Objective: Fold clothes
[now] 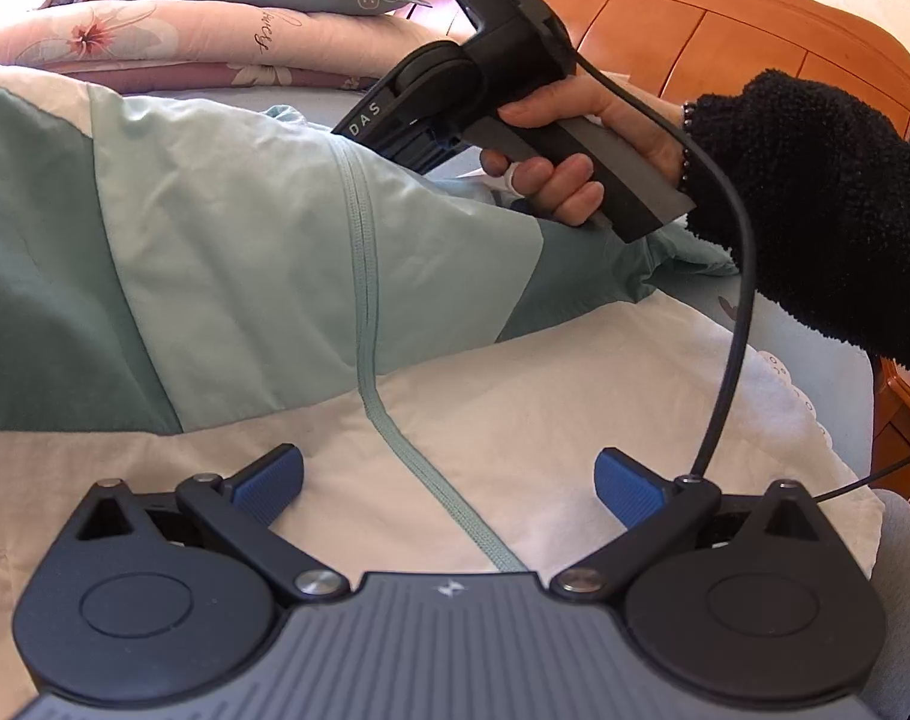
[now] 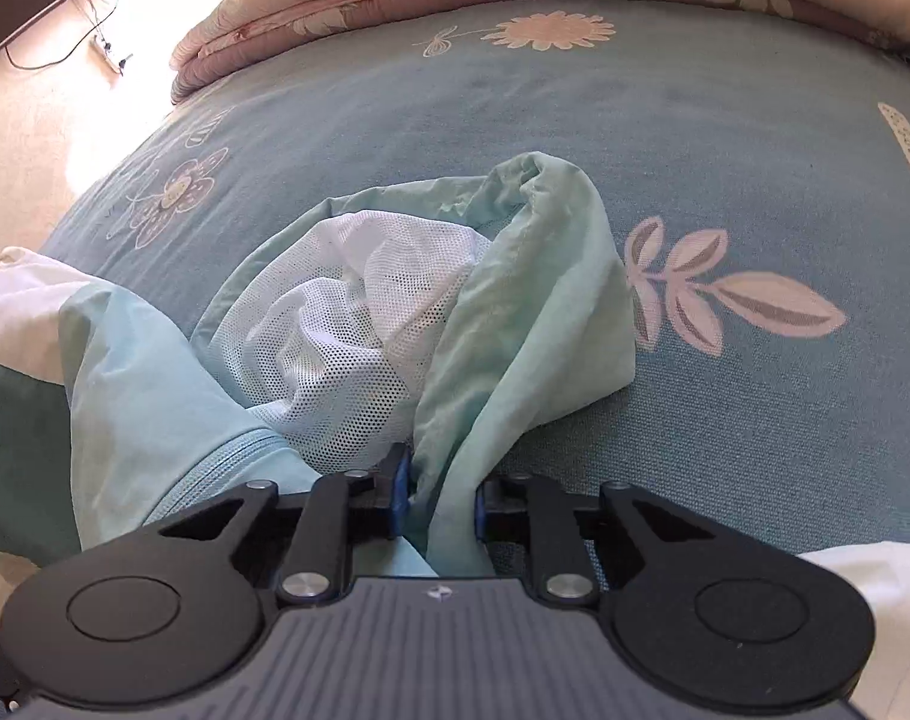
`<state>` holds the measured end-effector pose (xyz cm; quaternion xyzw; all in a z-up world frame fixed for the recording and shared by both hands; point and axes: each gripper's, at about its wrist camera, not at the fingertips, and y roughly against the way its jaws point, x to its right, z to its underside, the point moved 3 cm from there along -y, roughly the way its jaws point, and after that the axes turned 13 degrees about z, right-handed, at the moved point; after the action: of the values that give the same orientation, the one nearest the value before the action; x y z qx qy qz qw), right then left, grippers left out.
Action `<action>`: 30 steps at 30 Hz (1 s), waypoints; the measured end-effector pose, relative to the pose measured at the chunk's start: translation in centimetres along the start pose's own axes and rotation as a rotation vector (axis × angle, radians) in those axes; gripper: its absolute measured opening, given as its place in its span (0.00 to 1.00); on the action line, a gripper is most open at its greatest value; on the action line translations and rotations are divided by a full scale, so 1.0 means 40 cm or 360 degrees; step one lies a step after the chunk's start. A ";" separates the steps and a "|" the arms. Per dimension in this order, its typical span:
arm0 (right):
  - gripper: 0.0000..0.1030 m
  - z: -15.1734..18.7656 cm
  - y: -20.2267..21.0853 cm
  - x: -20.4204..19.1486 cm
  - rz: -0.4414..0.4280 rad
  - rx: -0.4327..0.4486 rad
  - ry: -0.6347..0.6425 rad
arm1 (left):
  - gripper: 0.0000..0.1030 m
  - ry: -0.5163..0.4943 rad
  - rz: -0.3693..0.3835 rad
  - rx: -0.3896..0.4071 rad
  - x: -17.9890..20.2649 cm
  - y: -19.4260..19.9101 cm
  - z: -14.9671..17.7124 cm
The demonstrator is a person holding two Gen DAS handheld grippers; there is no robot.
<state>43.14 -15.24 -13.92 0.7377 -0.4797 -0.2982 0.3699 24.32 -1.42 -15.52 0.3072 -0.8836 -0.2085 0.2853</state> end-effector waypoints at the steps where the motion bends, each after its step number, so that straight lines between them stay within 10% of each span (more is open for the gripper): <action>1: 0.17 -0.008 0.009 -0.016 0.0049 0.0016 0.0061 | 0.99 0.0006 0.0002 0.0001 0.001 -0.001 0.003; 10: 0.19 -0.053 0.005 -0.054 0.0230 -0.0087 0.0214 | 0.99 0.0095 0.0029 0.0021 -0.008 0.009 0.004; 30: 0.13 -0.282 0.037 -0.039 0.0792 0.0336 0.0255 | 0.99 0.0165 -0.0033 0.0152 -0.001 0.040 -0.007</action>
<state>50.82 -11.24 -6.38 0.6529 -0.6437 -0.0872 0.3896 23.83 -0.28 -14.45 0.3399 -0.8734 -0.1529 0.3135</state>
